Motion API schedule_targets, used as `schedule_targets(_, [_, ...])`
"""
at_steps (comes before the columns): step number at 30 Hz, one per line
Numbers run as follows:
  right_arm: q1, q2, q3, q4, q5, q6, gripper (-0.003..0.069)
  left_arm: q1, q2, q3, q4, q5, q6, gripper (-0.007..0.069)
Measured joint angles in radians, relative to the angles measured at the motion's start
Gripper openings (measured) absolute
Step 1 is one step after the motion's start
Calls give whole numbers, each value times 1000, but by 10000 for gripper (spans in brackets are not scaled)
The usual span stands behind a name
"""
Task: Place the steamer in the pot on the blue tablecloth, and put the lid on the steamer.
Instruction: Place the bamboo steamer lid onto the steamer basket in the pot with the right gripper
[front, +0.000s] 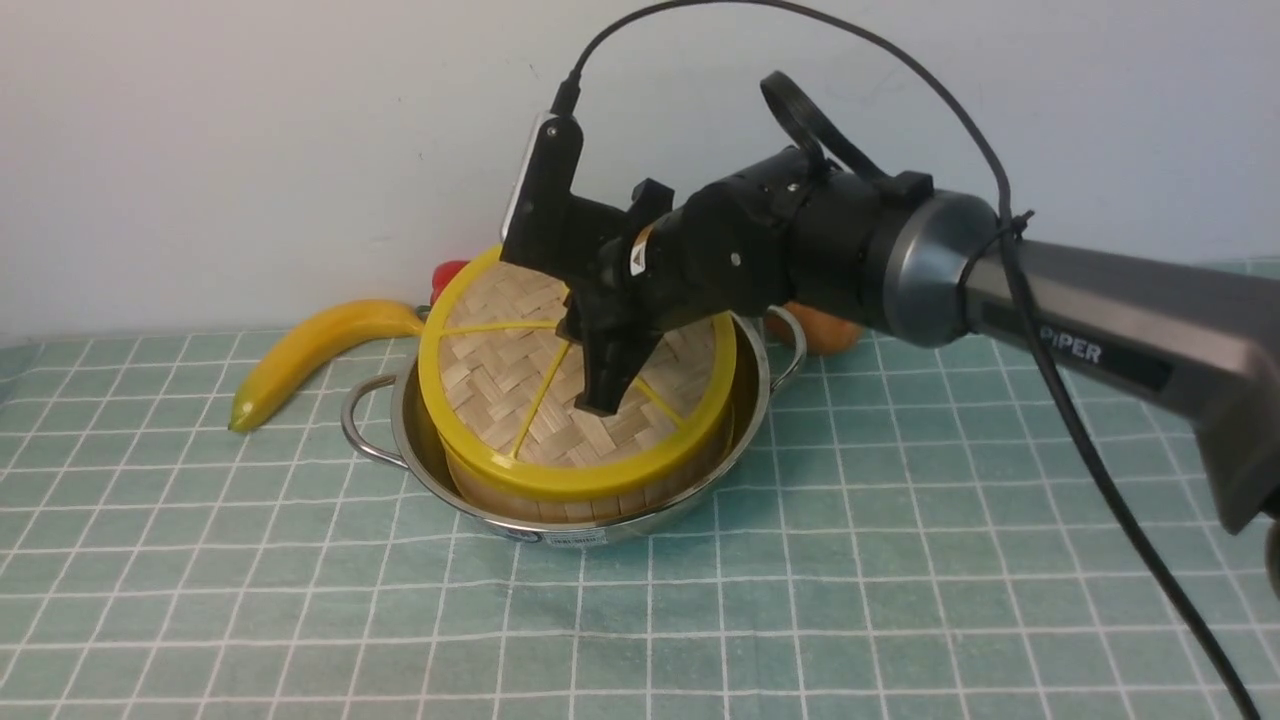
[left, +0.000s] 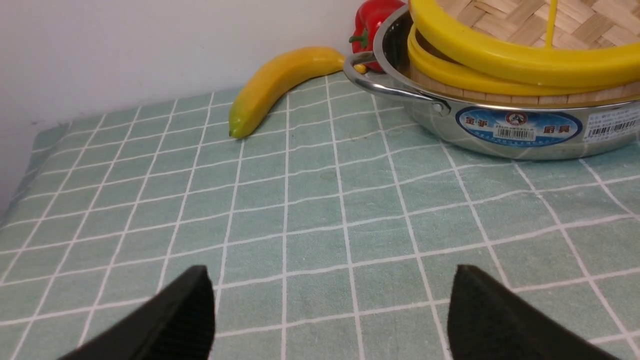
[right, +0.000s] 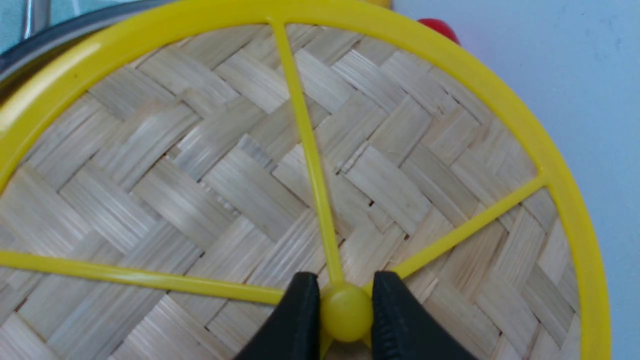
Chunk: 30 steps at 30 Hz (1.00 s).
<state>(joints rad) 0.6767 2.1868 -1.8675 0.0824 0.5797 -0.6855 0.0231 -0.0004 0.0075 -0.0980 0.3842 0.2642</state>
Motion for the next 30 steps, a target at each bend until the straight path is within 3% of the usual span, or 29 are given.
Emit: schedule_targets(30, [0,-17,0,-1,-8,0,146,0,0,0,0,0,0,578])
